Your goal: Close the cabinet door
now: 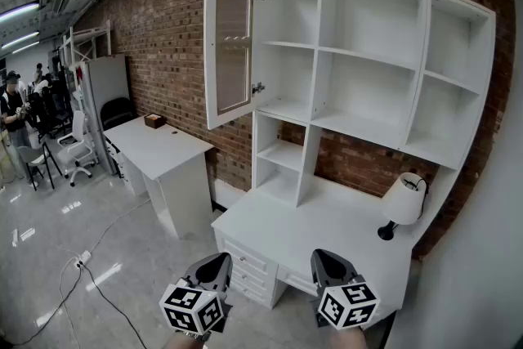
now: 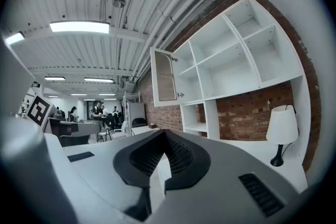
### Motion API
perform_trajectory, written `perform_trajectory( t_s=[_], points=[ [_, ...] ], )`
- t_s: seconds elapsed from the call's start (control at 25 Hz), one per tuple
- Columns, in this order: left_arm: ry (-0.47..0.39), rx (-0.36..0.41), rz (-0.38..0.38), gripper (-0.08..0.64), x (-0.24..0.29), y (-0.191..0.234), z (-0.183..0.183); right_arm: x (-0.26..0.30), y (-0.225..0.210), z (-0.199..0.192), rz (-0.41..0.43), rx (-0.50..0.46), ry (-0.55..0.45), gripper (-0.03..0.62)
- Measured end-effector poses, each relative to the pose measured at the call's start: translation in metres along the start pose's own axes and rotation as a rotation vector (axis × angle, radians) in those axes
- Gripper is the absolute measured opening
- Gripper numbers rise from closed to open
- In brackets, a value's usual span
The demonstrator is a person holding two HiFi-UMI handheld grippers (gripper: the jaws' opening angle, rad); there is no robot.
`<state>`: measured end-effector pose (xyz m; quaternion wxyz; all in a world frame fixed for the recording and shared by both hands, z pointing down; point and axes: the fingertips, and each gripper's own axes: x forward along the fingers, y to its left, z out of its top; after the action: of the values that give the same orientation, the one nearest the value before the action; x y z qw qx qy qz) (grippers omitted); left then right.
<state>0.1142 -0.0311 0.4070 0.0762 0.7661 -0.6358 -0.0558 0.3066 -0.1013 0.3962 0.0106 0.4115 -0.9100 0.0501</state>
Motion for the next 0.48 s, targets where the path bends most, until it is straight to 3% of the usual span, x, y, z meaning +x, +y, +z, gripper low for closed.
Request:
perform_trajectory(
  t_s=[0.48],
  points=[
    [-0.006, 0.006, 0.012, 0.008, -0.0102, 0.0062, 0.0046, -0.003, 0.0062, 0.0001, -0.002, -0.001, 0.002, 0.027]
  ],
)
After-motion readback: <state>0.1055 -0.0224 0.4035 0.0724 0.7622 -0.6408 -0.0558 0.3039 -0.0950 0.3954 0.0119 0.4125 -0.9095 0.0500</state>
